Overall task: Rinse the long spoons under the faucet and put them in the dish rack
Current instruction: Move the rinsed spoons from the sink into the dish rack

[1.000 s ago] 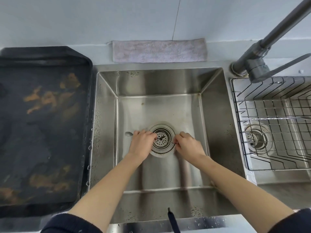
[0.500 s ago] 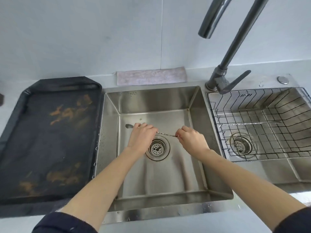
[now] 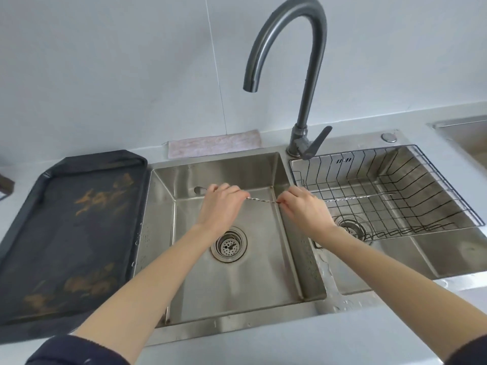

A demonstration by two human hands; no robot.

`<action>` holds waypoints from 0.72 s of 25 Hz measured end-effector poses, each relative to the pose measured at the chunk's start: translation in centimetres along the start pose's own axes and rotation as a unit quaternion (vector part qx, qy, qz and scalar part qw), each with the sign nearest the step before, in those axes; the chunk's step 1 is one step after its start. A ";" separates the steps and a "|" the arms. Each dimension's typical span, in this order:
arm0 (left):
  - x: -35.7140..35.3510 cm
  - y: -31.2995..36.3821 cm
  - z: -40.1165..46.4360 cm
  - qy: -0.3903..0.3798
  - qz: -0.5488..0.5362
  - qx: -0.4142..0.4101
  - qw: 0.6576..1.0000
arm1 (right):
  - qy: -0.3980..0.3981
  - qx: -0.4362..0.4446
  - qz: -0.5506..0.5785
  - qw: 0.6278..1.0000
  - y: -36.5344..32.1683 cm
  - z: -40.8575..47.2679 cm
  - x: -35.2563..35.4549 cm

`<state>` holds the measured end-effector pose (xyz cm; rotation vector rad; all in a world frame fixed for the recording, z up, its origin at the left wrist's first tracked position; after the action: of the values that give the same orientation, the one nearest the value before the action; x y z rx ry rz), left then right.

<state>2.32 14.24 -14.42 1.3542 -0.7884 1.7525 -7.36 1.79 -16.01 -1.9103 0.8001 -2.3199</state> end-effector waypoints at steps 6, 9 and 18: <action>0.6 5.6 1.9 -0.066 -0.051 0.002 0.996 | 0.030 0.006 -0.012 0.999 4.4 -2.7 3.3; 0.1 9.0 3.3 -0.068 -0.057 -0.012 0.996 | 0.035 0.001 -0.028 0.999 7.4 -3.8 4.8; -2.3 17.8 8.1 -0.092 -0.088 -0.015 0.992 | 0.028 -0.002 -0.077 0.997 16.7 -4.8 9.3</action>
<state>-8.66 -2.16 -15.01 1.5317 -0.7657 1.4892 -18.93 -14.06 -14.86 -1.9828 0.6848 -2.4703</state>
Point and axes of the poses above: each hand's wrist, its own z-axis towards the middle knuckle, its own x-axis out of the back of the hand, y = z × x, the point moved 6 cm from there along z, towards the middle knuckle, and after that the axes turned 4 degrees about z, right-handed, at the moved point
